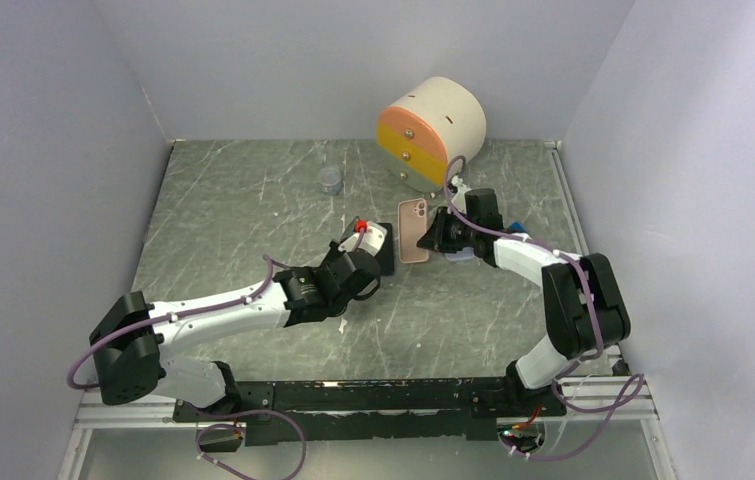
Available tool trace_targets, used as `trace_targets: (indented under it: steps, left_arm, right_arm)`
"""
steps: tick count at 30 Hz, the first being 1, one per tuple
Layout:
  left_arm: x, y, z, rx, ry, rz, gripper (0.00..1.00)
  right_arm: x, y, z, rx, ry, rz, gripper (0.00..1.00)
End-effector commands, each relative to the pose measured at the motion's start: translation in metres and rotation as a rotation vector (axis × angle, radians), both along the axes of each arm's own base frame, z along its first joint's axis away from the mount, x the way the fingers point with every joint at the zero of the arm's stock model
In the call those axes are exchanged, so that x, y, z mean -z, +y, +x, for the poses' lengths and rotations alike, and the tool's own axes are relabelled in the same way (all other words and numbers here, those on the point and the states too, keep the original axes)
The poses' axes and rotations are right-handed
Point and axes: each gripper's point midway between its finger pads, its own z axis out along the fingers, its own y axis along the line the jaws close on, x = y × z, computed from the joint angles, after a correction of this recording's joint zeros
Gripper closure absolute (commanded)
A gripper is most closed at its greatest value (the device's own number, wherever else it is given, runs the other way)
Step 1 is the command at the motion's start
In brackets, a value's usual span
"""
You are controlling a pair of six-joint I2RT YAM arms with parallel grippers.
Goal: Take the phone out of the phone case
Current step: Place the phone case at the center of the board.
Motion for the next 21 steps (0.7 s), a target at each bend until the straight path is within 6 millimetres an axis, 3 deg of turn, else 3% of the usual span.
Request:
trace_targets:
  steps: [1,6,9,18,21]
  left_arm:
    - [-0.004,0.008,0.009,-0.055,-0.024,-0.08,0.97]
    - [0.002,0.017,0.01,-0.069,-0.014,-0.085,0.97]
    - [0.004,0.02,0.011,-0.072,-0.012,-0.087,0.98]
    - [0.009,0.021,0.014,-0.07,-0.001,-0.097,0.97]
    - [0.011,0.021,0.015,-0.071,0.001,-0.094,0.97]
  right_arm:
    - [0.009,-0.005,0.005,-0.032,0.045,-0.066,1.0]
    - [0.026,-0.015,0.01,-0.012,0.089,-0.143,1.0]
    - [0.03,-0.021,0.012,0.006,0.089,-0.183,0.94]
    - [0.018,-0.035,0.018,0.081,0.04,-0.284,0.45]
    - [0.009,-0.037,0.018,0.105,-0.001,-0.332,0.39]
